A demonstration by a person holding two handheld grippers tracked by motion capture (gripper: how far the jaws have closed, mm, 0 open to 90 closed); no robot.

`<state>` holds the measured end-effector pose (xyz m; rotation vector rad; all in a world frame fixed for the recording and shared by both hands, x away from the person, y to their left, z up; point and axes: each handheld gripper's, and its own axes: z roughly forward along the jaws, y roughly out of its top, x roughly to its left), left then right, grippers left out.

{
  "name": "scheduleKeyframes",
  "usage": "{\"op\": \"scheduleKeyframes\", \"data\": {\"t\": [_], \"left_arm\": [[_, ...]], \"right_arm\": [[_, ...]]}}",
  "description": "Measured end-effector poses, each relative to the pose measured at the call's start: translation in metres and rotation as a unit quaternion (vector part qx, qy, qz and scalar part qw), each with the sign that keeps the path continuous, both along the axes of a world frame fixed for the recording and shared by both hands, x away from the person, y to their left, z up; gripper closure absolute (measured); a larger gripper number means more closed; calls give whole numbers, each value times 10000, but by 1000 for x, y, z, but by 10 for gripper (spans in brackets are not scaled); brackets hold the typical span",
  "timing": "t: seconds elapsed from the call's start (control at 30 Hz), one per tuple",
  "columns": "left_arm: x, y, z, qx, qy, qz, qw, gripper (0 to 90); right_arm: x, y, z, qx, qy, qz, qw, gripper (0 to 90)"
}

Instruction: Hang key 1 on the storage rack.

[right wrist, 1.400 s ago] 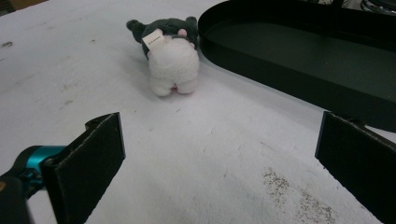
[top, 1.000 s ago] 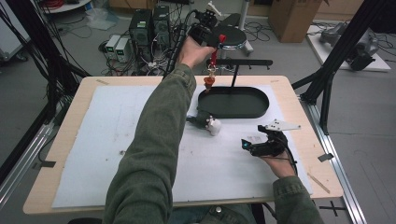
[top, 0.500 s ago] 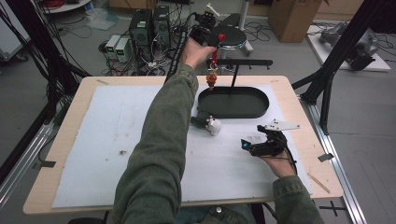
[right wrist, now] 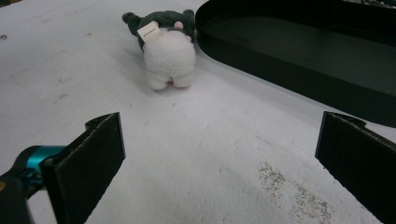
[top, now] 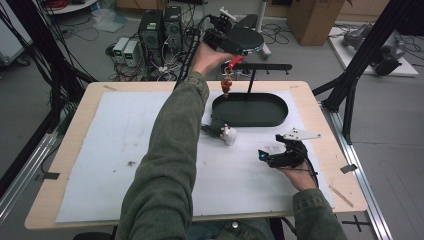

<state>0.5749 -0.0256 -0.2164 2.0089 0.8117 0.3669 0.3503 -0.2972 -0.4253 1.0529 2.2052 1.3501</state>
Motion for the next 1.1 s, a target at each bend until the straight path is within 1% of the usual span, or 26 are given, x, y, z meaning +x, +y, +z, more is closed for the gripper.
{"op": "scheduleKeyframes", "data": {"t": [0.03,0.07,0.1,0.13,0.17,0.2,0.27,0.33,0.5,0.6,0.67,0.73,0.77,0.83,0.93,1.1], "left_arm": [[-1,0,-2,6,37,-129,9999,17],[-2,1,-3,28,38,-212,9998,17],[-4,1,-5,76,30,-197,9998,17],[-6,2,-8,96,-48,-233,9997,17],[-7,3,-10,50,-78,-255,9996,17],[-9,5,-12,-30,-68,-231,9997,17],[-12,9,-18,-90,-87,-233,9997,17],[-14,13,-24,-54,-40,-221,9997,17],[-20,23,-35,-101,20,-292,9995,17],[-24,29,-42,-163,46,-289,9994,17],[-25,33,-47,-124,75,-304,9994,17],[-27,36,-50,-108,61,-279,9995,17],[-28,38,-52,-119,80,-278,9995,17],[-30,42,-54,-99,84,-260,9996,17],[-34,47,-56,-178,88,-247,9995,17],[-41,58,-60,-192,107,-181,9996,17]], "right_arm": [[0,0,0,-9,-32,3,10000,5],[0,0,0,-10,3,-6,10000,5],[0,0,0,-17,-1,5,10000,5],[0,1,0,-23,8,5,10000,5],[0,1,0,-39,8,-1,10000,5],[0,1,0,-38,-3,6,10000,5],[0,0,0,-38,-7,-9,10000,5],[1,0,0,-45,-23,-5,10000,5],[1,0,-1,-77,-4,-9,10000,5],[2,0,-1,-109,-8,-2,9999,5],[1,0,-2,-115,6,-2,9999,5],[1,1,-2,-104,10,-9,9999,5],[2,0,-2,-131,-27,-10,9999,5],[1,0,-1,-129,-10,-9,9999,5],[1,0,-1,-123,-2,-7,9999,5],[1,0,-2,-138,7,-29,9999,5]]}}
